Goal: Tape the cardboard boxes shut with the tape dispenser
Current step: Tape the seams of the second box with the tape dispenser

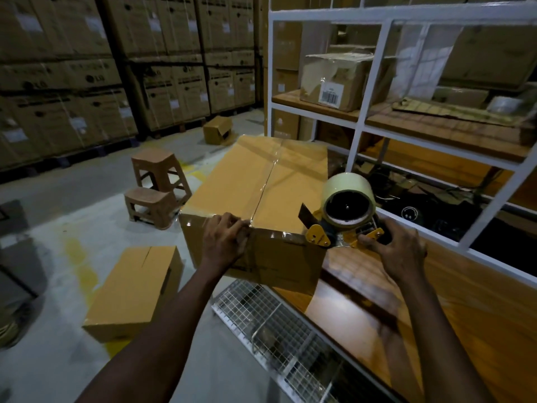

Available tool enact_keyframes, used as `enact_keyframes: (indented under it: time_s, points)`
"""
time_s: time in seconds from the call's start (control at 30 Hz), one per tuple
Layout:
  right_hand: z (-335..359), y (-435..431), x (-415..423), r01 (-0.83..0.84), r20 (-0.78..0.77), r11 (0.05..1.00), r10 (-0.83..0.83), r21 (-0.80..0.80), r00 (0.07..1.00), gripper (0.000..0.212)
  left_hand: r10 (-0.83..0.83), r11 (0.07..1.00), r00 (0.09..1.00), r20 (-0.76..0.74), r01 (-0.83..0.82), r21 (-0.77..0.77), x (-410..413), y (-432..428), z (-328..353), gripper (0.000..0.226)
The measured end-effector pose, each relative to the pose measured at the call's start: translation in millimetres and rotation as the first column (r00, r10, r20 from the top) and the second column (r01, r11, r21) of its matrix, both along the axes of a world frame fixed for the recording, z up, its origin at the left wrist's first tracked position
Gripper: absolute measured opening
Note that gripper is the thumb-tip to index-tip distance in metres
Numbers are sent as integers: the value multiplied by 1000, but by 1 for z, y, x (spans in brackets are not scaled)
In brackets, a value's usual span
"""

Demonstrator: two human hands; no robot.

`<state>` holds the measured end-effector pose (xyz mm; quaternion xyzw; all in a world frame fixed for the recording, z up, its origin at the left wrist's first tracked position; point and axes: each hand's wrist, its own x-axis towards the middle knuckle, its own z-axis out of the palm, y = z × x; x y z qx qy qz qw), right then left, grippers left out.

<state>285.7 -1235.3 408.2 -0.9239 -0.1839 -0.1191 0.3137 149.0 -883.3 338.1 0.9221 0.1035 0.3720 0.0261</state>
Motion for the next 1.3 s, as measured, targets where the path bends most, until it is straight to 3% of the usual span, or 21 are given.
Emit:
enact_keyframes:
  time_s: [0.17, 0.4, 0.7, 0.83, 0.93, 1.1, 1.3]
  points:
    - [3, 0, -1, -32, 15, 999, 32, 10, 999, 76, -146, 987, 985, -92, 150, 49, 20, -56, 4, 57]
    - [4, 2, -8, -36, 13, 999, 36, 39, 999, 53, -102, 986, 993, -67, 110, 122, 40, -78, 7, 33]
    - [-16, -34, -11, 44, -36, 996, -42, 77, 998, 67, -99, 992, 991, -93, 106, 75, 36, -71, 4, 39]
    - [-23, 3, -24, -80, -123, 973, 108, 217, 987, 58, -64, 997, 994, -93, 67, 40, 18, -34, 6, 39]
    - [-23, 29, -38, -75, -104, 982, 94, 174, 990, 48, -49, 999, 995, -91, 50, 5, 4, -14, 7, 43]
    - [-20, 36, -41, -85, -110, 984, 103, 159, 989, 60, -171, 981, 982, -86, 177, 78, 9, -35, 11, 40]
    - [-19, 35, -47, -57, -89, 986, 72, 154, 993, 58, -87, 993, 994, -61, 92, 81, 11, -37, 8, 36]
